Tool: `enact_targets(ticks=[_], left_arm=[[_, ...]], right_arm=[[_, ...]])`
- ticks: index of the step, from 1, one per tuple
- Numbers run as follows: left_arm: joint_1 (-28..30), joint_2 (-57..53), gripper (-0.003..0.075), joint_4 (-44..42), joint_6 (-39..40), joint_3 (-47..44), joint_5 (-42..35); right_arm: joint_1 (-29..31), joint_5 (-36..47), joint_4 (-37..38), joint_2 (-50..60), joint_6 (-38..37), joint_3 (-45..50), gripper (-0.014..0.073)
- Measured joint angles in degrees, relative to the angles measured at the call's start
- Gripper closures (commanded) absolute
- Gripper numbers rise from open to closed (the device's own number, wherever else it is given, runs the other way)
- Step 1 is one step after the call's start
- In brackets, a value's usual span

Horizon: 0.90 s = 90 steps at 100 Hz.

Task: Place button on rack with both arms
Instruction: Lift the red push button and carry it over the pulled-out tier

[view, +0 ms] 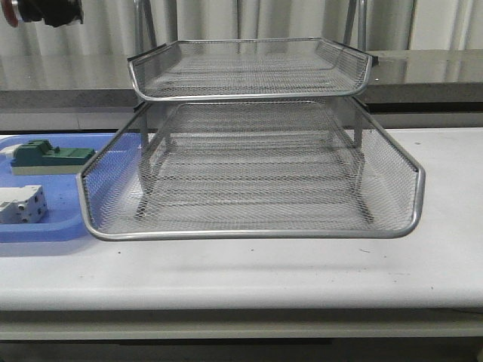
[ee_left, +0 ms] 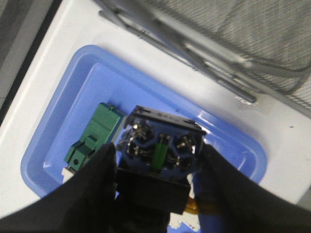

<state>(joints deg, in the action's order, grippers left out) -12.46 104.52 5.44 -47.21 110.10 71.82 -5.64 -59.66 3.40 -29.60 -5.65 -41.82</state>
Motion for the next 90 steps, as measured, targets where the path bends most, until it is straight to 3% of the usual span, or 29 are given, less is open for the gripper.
enact_targets(ticks=[39,69,90], left_arm=[[-14.66,-8.4,0.068,-0.48,7.34,-9.36,0.24],[-25.04,-6.62,0.068,-0.37,8.99,-11.79,0.14],[-28.39,-0.19,0.0676,-0.27,9.19,-11.9,-2.85]], right_arm=[[0.0,0.0,0.0,0.0,0.0,0.0,0.0662],[0.0,0.0,0.0,0.0,0.0,0.0,0.0662],[0.0,0.0,0.0,0.0,0.0,0.0,0.0662]])
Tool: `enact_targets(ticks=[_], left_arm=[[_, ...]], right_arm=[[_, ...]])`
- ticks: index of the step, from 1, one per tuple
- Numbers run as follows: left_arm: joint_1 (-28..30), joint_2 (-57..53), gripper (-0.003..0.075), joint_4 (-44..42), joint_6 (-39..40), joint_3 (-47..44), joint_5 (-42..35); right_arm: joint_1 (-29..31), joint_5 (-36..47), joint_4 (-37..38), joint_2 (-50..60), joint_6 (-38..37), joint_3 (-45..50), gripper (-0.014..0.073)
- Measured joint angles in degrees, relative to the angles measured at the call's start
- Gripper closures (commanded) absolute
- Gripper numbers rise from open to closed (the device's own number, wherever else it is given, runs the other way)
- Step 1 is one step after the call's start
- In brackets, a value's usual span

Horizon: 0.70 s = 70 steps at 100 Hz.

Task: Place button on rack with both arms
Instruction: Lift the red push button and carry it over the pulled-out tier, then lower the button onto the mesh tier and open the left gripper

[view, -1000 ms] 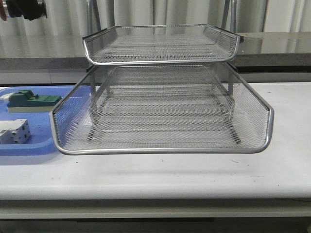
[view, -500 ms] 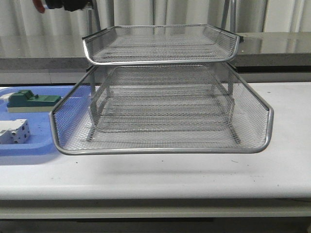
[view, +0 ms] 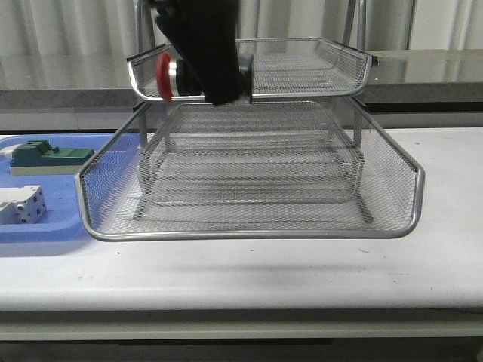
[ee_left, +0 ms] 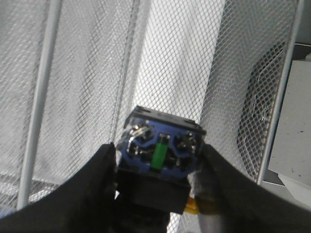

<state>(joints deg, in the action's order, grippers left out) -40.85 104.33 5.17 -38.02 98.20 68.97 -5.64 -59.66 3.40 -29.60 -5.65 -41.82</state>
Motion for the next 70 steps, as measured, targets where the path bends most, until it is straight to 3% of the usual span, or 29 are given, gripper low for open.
enact_targets(ticks=[10,17,44,70], left_arm=[[-0.79,3.1,0.0662,0.0,0.0,0.0,-1.23],[-1.02,5.04,0.0607,0.0,0.0,-0.08,-1.93],[-1.02,8.05,0.0195,-0.1,0.0,-0.3,-2.51],[-1.02,8.05,0.0167,-0.1,0.0,-0.3,-2.74]], right_arm=[[0.0,0.0,0.0,0.0,0.0,0.0,0.0662],[0.0,0.0,0.0,0.0,0.0,0.0,0.0662],[0.0,0.0,0.0,0.0,0.0,0.0,0.0662],[0.0,0.0,0.0,0.0,0.0,0.0,0.0662]])
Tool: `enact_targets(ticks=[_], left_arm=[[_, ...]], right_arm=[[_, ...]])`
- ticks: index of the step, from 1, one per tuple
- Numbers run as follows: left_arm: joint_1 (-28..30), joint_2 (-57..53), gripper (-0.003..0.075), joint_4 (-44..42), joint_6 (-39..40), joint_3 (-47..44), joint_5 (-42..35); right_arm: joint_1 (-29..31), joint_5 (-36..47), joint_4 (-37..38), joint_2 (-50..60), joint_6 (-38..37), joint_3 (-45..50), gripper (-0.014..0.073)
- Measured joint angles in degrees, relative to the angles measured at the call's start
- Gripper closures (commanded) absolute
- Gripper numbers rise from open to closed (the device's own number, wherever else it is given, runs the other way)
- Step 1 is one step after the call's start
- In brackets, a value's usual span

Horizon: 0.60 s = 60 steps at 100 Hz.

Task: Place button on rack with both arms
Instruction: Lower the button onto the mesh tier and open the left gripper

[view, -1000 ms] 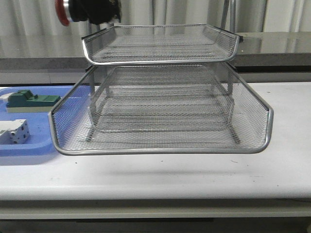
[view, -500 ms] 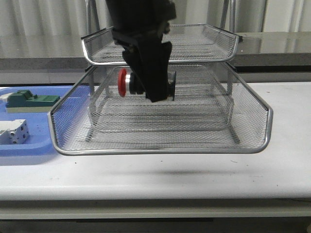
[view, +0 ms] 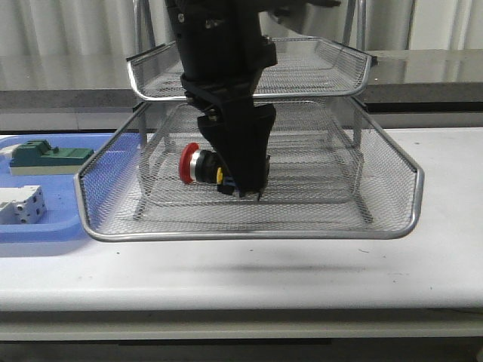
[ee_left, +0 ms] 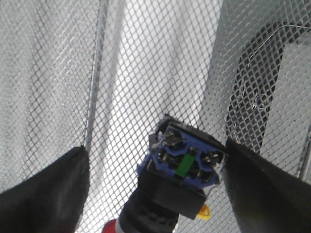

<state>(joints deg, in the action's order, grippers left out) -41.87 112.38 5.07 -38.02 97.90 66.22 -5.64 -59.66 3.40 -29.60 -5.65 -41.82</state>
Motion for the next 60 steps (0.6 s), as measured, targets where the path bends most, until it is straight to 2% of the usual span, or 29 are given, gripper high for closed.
enact_targets(ticks=[15,33,44,60], left_arm=[[0.0,0.0,0.0167,0.0,0.0,2.24,3.16],[0.0,-0.47,0.0185,0.0,3.57,6.44,4.15],[0.21,-2.8,0.0216,-0.23,5.93,6.9,4.29],[2.22,-8.14,0.0217,-0.35,7.45,6.9,4.92]], right_arm=[[0.0,0.0,0.0,0.0,0.0,0.0,0.0662],[0.0,0.0,0.0,0.0,0.0,0.0,0.0662],[0.0,0.0,0.0,0.0,0.0,0.0,0.0662],[0.0,0.0,0.0,0.0,0.0,0.0,0.0662]])
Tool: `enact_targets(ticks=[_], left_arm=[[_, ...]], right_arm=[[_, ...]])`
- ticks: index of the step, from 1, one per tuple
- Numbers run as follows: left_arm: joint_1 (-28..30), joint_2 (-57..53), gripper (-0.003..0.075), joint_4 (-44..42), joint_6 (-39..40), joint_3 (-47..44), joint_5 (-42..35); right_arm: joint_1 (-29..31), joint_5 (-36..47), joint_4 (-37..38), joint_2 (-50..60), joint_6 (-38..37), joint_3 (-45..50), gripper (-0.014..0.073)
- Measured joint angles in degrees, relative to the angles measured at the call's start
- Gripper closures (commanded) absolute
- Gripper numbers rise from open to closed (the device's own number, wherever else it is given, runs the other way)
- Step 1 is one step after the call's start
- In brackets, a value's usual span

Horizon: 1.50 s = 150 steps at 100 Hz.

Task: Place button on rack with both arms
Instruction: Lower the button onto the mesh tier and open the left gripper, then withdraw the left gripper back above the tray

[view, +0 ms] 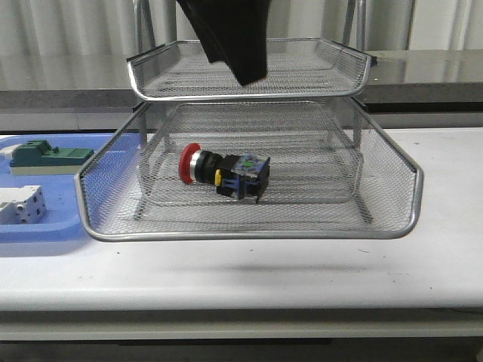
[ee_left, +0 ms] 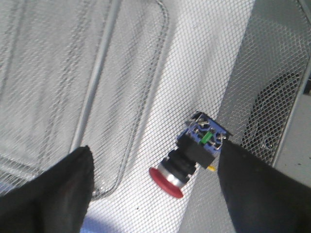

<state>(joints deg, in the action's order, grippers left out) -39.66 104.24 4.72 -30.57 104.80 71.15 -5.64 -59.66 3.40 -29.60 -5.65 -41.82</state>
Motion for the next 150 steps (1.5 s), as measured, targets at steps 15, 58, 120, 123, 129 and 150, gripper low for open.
enact_targets(ticks=[15,58,120,123,129,150], left_arm=[[5.41,-5.52,0.0217,0.0,1.95,-0.16,0.48],[28.87,-27.67,0.0217,1.67,5.99,-17.82,-1.6],[35.11,-70.01,0.0217,10.53,6.12,-64.95,-36.2],[35.11,-71.99,0.0218,11.22,6.12,-67.45,-37.87],[35.11,-76.18,0.0218,13.08,6.12,-71.29,-41.48],[35.11,-87.47,0.0218,16.69,6.12,-82.66,-51.27]], right_arm=[[0.0,0.0,0.0,0.0,0.0,0.0,0.0662],[0.0,0.0,0.0,0.0,0.0,0.0,0.0662],[0.0,0.0,0.0,0.0,0.0,0.0,0.0662],[0.0,0.0,0.0,0.0,0.0,0.0,0.0662],[0.0,0.0,0.0,0.0,0.0,0.0,0.0662],[0.0,0.0,0.0,0.0,0.0,0.0,0.0662]])
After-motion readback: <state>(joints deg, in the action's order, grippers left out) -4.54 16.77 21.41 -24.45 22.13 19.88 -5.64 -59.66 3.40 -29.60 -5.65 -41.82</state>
